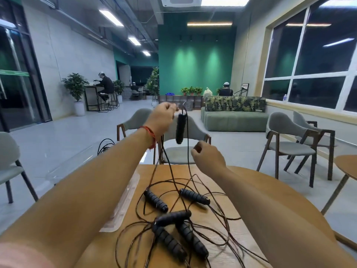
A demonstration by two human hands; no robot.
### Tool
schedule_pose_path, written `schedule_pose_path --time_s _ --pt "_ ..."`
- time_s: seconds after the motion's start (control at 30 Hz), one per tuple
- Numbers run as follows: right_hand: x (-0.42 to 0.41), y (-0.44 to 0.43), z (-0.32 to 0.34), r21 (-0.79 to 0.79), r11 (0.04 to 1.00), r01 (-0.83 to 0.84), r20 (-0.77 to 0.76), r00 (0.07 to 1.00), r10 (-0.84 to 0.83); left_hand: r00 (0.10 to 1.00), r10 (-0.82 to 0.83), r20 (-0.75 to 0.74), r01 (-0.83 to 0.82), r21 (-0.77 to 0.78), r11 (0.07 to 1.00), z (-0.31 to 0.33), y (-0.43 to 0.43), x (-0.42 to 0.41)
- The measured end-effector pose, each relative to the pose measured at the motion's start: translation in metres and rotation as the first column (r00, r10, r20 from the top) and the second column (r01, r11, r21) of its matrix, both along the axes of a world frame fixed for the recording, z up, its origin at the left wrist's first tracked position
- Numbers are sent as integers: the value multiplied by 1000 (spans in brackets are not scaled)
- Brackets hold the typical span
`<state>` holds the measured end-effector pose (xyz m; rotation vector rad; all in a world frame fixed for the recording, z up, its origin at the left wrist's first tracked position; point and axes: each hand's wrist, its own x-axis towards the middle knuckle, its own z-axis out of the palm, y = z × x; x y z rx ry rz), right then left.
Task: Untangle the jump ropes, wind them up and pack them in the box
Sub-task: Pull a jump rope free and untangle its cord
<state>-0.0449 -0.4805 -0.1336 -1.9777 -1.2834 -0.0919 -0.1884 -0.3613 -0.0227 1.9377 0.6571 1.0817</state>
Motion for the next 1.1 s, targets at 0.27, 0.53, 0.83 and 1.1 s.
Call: schedule_pose_path --time_s 0.27,0.53,0.83,1.1 --pt "-5 -1 36 473 881 -19 -286 942 174 997 -54 -61 57 49 997 20 -3 7" --pt "9 9 68 221 940 -262 -104 952 289 981 -169 -100 180 115 977 3 -21 -5" --pt "45 11 107 468 881 -75 -559 747 360 923 -284 -259 278 -60 959 -41 5 -27" --pt "100 1 107 436 870 229 -653 746 131 975 -74 -208 38 -174 984 -73 31 -46"
